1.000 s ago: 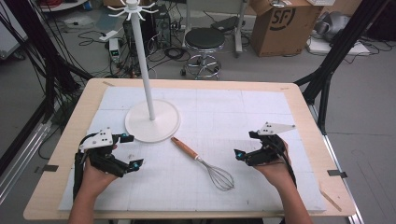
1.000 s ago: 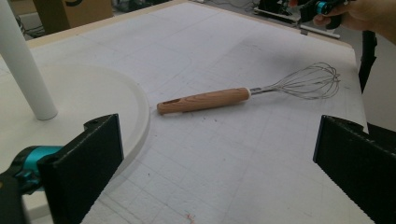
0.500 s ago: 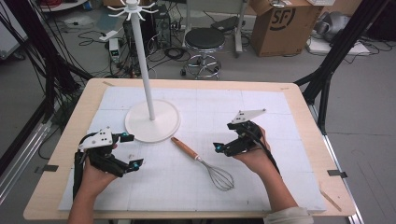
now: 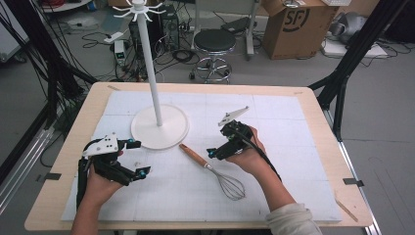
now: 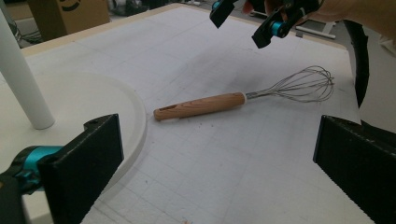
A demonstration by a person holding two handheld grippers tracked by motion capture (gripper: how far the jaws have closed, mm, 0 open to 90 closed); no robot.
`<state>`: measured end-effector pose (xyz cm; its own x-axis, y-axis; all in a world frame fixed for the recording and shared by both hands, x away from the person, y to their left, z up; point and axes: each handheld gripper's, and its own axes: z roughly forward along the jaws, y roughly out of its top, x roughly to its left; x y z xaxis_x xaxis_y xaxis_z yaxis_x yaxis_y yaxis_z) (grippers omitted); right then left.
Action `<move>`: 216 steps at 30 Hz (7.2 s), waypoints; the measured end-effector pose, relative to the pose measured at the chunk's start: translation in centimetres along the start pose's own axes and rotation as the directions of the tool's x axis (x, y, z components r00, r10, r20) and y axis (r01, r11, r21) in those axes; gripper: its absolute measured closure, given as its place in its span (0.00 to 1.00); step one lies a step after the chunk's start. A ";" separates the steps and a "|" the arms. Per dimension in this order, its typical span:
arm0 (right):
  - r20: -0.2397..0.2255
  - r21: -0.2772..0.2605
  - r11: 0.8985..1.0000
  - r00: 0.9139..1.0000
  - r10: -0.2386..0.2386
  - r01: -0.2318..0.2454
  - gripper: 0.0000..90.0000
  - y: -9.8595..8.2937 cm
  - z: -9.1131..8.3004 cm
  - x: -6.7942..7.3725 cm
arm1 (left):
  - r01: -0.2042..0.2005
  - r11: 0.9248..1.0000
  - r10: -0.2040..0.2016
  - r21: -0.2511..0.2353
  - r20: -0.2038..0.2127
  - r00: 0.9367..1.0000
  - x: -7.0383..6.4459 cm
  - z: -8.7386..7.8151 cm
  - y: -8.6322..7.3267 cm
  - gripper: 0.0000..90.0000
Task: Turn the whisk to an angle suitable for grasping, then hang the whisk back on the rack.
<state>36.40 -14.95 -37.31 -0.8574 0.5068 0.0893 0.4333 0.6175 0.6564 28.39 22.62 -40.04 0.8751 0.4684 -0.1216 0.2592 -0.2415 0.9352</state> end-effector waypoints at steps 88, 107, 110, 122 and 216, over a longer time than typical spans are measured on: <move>-0.050 0.427 0.887 0.984 -0.169 0.174 0.77 -1.9 4.3 2.7 | -0.006 1.000 0.006 0.018 0.012 1.000 -0.1 0.6 0.0 0.02; -0.009 0.177 0.976 0.992 -0.129 0.128 0.78 -1.4 0.2 1.4 | -0.006 1.000 0.006 0.000 0.009 1.000 -0.2 0.3 0.1 0.02; -0.026 0.091 0.990 0.994 -0.102 0.104 0.78 -1.4 -1.2 0.8 | -0.006 1.000 0.006 -0.001 0.010 1.000 -0.2 0.2 0.2 0.02; -0.029 -0.166 0.984 0.997 -0.075 0.069 0.78 -1.0 -6.2 -0.8 | -0.017 1.000 0.018 -0.018 0.020 1.000 -0.2 -0.1 0.4 0.02; 0.006 -0.366 0.909 0.977 -0.211 0.198 0.78 21.8 -8.2 -4.3 | -0.019 0.998 0.021 -0.057 0.022 1.000 -0.6 -1.5 0.7 0.02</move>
<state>47.23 -8.61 -17.24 -0.9280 0.3685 -0.0555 0.1224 0.4420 0.8886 27.49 23.43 -38.80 0.8888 0.4450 -0.1095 0.2186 -0.2017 0.9547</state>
